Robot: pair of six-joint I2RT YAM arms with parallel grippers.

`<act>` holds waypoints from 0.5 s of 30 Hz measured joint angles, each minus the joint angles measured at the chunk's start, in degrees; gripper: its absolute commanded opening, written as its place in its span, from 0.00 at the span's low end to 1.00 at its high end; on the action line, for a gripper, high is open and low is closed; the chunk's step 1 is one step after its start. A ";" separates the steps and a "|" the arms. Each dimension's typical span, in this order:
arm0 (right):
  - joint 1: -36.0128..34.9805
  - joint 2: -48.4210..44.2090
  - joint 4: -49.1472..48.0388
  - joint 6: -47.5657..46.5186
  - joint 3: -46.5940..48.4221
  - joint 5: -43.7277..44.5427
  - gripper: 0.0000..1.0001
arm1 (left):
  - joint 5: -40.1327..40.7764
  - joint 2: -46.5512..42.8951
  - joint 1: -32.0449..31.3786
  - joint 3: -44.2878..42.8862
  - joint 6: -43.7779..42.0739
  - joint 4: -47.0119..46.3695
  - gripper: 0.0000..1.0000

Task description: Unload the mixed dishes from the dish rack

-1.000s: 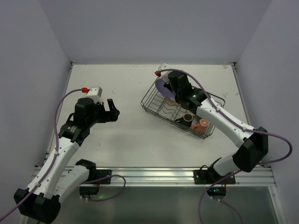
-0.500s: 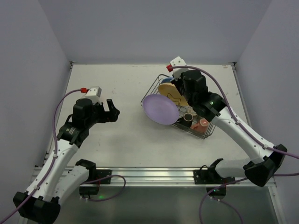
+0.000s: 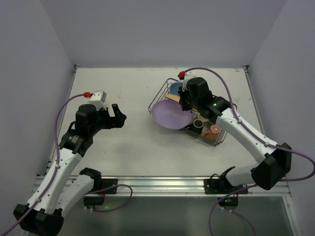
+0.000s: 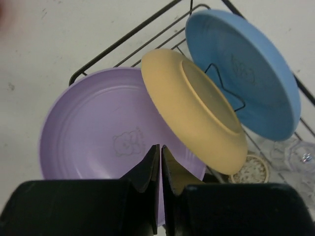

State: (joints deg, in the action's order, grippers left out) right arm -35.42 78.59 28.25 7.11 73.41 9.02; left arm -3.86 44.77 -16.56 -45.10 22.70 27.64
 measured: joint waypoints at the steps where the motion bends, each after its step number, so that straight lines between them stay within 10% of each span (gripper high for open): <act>1: 0.46 -0.13 0.37 1.53 -0.33 -0.92 0.09 | 0.00 0.00 0.00 0.00 0.00 0.00 1.00; 15: 4.33 -14.32 -1.20 25.88 -19.04 -2.14 0.36 | -0.02 -0.68 0.00 0.00 0.00 0.00 1.00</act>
State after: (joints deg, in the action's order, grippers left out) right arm -31.09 64.27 27.05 32.99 54.37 6.87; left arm -3.88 44.10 -16.56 -45.10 22.70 27.64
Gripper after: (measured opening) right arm 0.344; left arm 0.997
